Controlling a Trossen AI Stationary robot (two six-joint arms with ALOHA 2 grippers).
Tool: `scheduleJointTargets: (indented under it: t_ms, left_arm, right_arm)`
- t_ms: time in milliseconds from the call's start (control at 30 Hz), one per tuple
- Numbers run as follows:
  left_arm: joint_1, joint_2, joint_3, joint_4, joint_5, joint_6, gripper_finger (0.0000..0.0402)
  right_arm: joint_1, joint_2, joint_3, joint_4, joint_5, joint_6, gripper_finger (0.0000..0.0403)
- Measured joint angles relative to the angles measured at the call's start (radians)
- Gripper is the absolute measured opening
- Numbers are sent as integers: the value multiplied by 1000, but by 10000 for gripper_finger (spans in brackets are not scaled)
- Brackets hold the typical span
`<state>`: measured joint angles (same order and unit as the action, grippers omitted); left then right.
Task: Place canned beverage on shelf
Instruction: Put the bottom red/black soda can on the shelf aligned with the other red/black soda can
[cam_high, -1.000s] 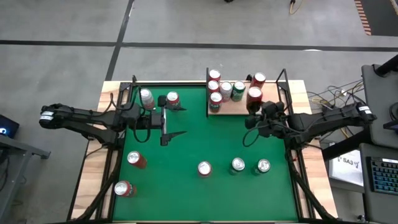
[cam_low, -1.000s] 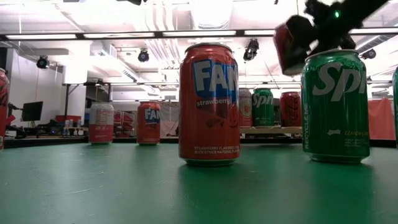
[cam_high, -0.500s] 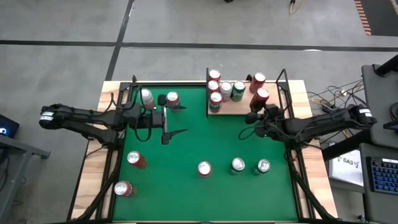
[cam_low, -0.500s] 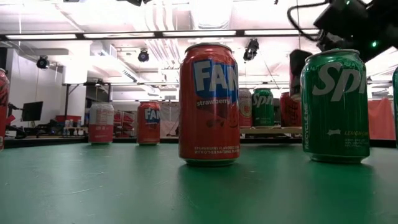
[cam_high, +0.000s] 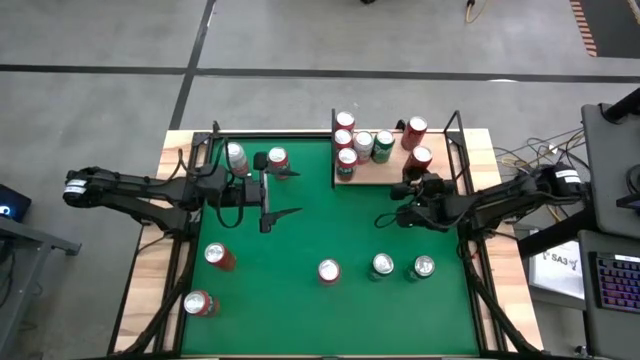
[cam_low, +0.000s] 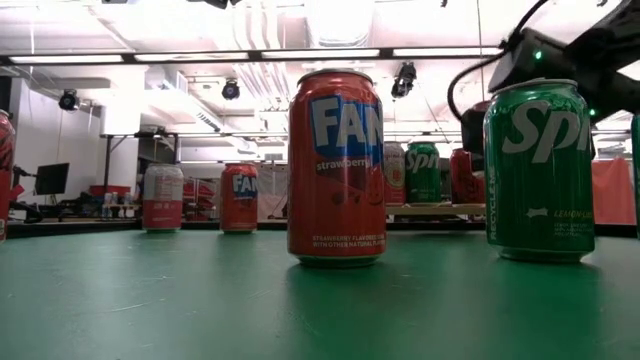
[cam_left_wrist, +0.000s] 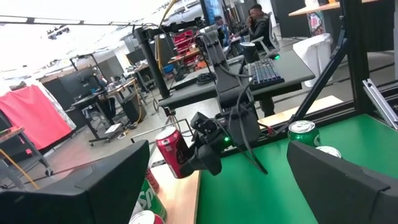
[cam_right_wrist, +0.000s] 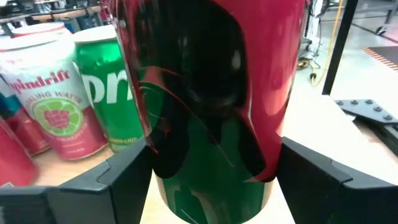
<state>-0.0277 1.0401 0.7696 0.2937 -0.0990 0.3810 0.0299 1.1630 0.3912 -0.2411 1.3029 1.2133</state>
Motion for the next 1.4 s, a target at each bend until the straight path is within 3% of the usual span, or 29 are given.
scheduleJointTargets:
  t_ms: [633,867,1400]
  left_arm:
    - [0,0,0,-5,0,4,365]
    - [0,0,0,-5,0,9,365]
    - [0,0,0,-8,0,11,365]
  right_arm:
    - [-11,274,0,27,60,232,277]
    - [-53,303,11,42,62,225,277]
    - [-87,312,15,46,50,216,319]
